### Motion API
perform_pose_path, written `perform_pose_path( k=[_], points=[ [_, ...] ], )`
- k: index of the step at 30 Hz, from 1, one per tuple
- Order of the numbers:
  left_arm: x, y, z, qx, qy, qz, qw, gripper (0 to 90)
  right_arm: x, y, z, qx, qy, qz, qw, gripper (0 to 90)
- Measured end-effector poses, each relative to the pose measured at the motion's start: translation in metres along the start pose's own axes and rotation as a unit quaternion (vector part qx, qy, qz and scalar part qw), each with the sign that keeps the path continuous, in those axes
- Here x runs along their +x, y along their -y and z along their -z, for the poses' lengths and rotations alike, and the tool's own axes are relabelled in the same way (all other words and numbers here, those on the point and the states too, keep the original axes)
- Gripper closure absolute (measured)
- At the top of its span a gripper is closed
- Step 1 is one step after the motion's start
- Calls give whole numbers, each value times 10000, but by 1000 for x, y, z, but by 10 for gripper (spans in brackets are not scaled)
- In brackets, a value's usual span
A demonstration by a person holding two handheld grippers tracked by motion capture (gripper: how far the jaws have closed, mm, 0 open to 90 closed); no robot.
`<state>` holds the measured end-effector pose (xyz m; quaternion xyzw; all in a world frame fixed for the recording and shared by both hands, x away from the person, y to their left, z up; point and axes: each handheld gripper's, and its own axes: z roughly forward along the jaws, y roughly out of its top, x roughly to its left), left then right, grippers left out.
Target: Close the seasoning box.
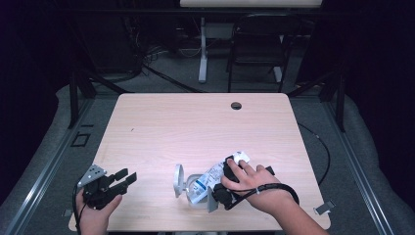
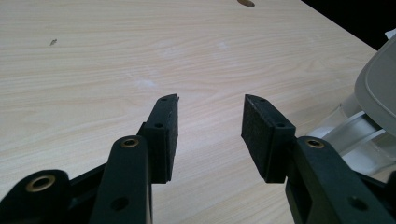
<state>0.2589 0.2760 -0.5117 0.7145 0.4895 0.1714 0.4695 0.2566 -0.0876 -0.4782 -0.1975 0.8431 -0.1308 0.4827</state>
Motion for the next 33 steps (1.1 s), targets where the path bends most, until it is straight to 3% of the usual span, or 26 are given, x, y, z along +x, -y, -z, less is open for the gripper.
perform_pose_path(
  k=[33],
  points=[
    [0,0,0,15,5,7,10000,568,-2,0,3,34,-33,41,10000,527]
  ],
)
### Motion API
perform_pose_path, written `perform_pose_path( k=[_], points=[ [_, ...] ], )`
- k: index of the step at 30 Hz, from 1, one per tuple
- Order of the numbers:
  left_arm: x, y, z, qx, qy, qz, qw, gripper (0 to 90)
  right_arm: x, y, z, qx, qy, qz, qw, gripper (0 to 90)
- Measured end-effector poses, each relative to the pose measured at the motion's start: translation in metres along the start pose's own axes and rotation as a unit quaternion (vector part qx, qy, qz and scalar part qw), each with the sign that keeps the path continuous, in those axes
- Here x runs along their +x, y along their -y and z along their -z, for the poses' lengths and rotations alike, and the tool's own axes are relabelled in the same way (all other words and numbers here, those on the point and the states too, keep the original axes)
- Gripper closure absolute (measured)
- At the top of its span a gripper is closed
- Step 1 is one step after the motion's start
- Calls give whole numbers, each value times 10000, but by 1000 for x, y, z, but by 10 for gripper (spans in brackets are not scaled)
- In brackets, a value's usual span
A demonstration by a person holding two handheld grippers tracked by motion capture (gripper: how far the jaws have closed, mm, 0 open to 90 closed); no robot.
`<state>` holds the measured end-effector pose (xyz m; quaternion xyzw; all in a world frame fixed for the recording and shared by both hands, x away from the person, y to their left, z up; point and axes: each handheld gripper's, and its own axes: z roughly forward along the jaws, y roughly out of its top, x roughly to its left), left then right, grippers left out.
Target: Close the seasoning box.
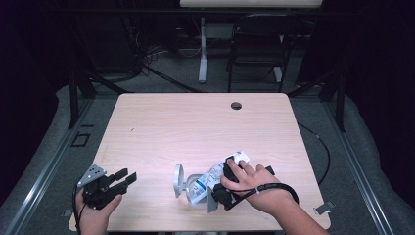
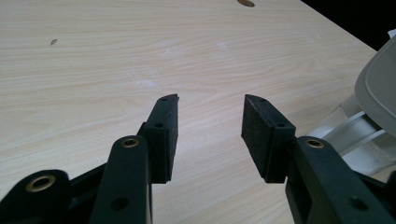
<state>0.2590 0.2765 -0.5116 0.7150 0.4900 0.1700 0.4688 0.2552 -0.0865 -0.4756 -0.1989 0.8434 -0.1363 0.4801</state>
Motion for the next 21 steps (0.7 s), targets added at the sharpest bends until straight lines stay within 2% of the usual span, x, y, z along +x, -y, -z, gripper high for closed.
perform_pose_path(
  k=[21],
  points=[
    [1,0,0,4,-3,9,10000,568,-2,0,3,31,44,125,9999,549]
  ],
)
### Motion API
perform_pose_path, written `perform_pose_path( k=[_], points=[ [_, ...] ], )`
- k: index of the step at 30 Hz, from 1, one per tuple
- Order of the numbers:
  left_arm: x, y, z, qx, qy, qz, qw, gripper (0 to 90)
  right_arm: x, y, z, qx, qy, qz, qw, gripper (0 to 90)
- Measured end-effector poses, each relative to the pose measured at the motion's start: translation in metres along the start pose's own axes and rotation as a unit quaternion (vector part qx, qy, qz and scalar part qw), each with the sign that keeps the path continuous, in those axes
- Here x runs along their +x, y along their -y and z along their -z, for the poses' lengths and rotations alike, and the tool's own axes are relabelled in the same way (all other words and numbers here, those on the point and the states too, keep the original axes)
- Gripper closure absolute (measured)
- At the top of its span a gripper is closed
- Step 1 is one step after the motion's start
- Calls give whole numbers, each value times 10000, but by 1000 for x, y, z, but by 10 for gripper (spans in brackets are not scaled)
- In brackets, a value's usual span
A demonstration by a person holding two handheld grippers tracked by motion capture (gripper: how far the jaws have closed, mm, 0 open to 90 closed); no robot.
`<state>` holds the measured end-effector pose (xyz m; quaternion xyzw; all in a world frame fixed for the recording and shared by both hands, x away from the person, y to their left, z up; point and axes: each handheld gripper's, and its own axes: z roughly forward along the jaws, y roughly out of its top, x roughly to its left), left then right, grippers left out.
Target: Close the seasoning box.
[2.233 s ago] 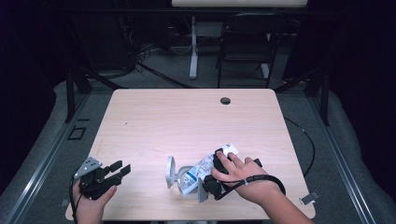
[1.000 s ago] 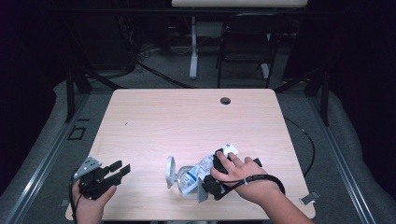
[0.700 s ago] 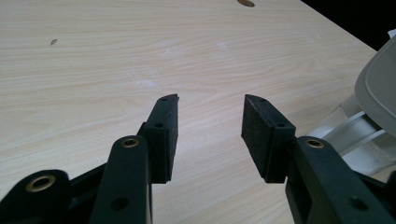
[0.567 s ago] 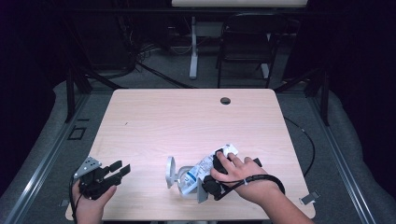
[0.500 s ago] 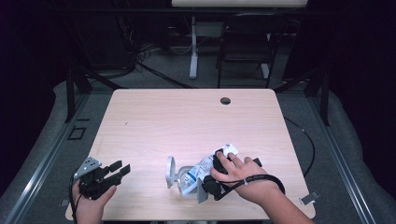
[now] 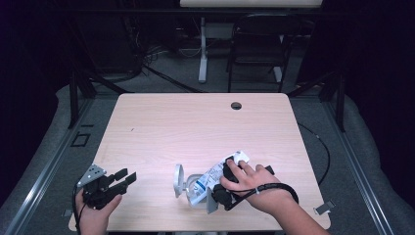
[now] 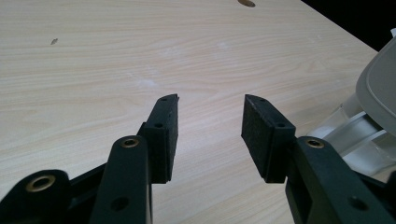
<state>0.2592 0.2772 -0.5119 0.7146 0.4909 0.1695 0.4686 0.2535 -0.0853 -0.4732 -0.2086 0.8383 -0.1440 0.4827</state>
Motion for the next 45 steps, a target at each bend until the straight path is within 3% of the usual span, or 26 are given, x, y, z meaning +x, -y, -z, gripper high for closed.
perform_pose_path(
  k=[45],
  points=[
    [0,0,0,-21,-16,16,10000,568,-1,0,1,-82,11,-70,9999,610]
  ],
)
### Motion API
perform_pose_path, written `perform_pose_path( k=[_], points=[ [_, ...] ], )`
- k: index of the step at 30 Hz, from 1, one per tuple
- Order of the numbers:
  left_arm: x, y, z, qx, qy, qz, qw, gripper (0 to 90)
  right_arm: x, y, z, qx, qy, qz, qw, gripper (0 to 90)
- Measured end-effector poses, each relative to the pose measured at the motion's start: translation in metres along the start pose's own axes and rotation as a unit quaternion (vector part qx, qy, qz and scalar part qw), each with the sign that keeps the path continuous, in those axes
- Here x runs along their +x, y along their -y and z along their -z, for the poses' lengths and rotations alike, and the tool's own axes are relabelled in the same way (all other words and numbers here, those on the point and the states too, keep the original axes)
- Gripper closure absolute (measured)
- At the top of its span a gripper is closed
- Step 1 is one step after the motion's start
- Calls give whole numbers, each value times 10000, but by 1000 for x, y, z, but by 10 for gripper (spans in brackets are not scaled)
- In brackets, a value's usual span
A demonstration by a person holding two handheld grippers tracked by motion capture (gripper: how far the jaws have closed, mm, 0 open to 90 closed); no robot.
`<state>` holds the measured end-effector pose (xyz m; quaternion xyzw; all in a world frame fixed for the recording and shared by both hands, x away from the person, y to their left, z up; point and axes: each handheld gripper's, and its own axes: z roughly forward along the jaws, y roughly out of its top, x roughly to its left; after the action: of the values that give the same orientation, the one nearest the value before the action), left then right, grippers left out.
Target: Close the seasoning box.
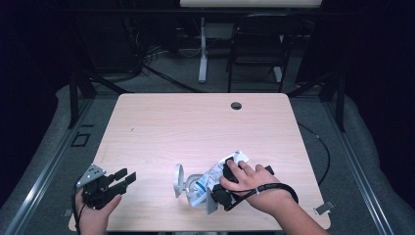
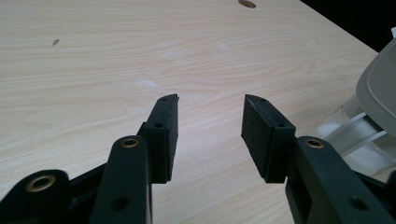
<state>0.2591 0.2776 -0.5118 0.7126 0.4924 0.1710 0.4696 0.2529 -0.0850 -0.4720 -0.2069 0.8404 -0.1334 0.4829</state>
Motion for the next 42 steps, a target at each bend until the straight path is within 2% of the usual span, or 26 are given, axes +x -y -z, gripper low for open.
perform_pose_path(
  k=[26,35,36,42],
  points=[
    [1,1,0,-12,-12,20,10000,568,0,1,1,-38,1,-36,10000,627],
    [1,1,0,-7,-12,19,10000,568,-1,1,2,-22,27,23,10000,633],
    [1,1,0,5,-4,15,10000,568,-3,0,4,30,63,100,9999,633],
    [1,1,0,-7,-12,16,10000,568,-2,1,2,-44,44,61,10000,636]
  ],
)
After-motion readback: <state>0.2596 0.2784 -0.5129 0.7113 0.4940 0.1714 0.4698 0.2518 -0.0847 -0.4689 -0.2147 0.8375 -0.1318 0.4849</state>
